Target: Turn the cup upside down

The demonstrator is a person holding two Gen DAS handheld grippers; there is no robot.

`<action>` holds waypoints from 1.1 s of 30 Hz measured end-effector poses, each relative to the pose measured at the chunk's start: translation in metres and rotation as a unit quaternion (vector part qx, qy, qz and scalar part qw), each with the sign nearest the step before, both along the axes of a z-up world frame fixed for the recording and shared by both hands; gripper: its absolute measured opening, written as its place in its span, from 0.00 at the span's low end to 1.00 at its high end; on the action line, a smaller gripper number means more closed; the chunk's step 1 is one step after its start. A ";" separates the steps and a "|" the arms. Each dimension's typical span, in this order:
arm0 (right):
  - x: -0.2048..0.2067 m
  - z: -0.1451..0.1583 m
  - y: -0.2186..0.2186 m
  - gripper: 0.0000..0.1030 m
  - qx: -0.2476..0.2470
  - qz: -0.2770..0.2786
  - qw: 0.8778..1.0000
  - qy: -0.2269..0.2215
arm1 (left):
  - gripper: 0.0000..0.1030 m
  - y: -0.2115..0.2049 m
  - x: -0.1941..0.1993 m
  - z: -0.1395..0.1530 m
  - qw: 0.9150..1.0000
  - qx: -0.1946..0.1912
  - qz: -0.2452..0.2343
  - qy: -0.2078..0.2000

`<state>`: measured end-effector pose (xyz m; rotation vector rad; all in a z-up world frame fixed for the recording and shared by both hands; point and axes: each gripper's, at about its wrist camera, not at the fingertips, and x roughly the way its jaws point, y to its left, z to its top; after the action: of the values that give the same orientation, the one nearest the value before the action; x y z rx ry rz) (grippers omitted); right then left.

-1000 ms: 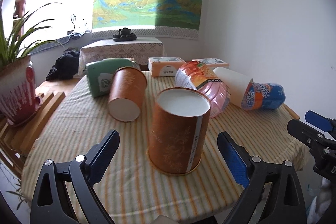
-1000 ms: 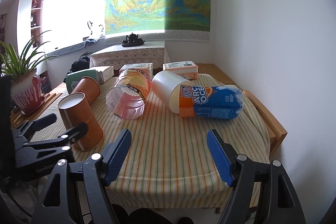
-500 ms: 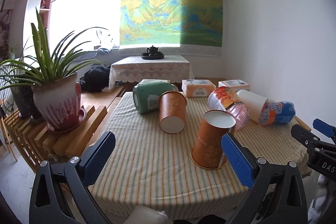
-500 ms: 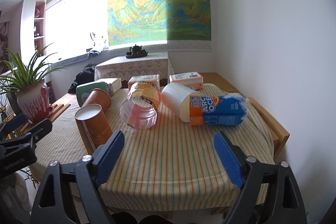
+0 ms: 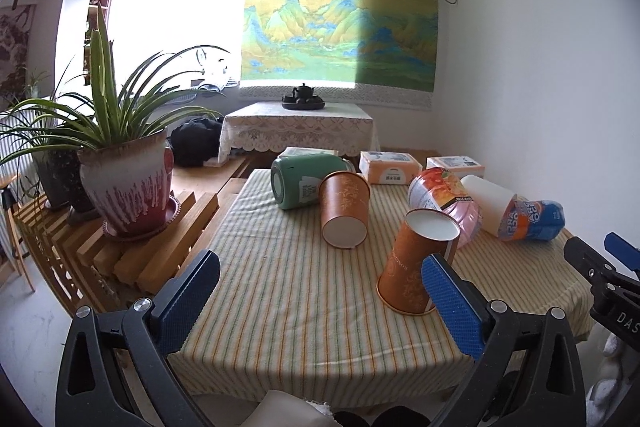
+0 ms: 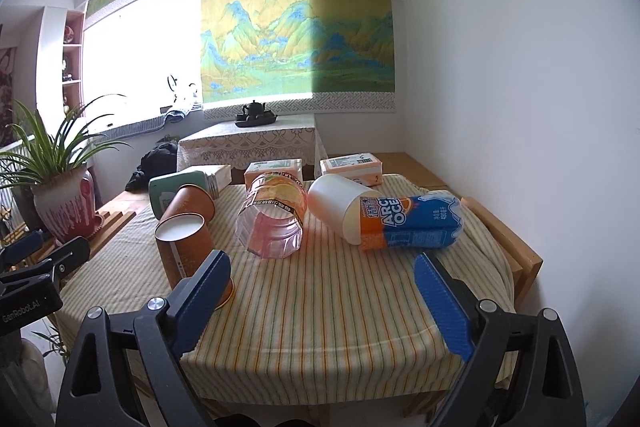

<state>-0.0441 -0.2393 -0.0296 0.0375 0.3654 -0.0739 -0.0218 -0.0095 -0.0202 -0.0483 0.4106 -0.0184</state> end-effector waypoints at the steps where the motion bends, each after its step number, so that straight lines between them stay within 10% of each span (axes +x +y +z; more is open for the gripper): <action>1: -0.001 0.000 0.000 0.88 0.000 0.000 1.000 -0.001 | 0.99 0.000 -0.001 0.000 1.000 0.001 0.001 -0.001; 33: 0.000 -0.003 -0.002 0.89 0.001 -0.004 1.000 0.002 | 0.99 -0.012 -0.004 0.003 1.000 0.006 -0.011 -0.003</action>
<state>-0.0436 -0.2417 -0.0327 0.0398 0.3686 -0.0808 -0.0254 -0.0217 -0.0168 -0.0321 0.4045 -0.0376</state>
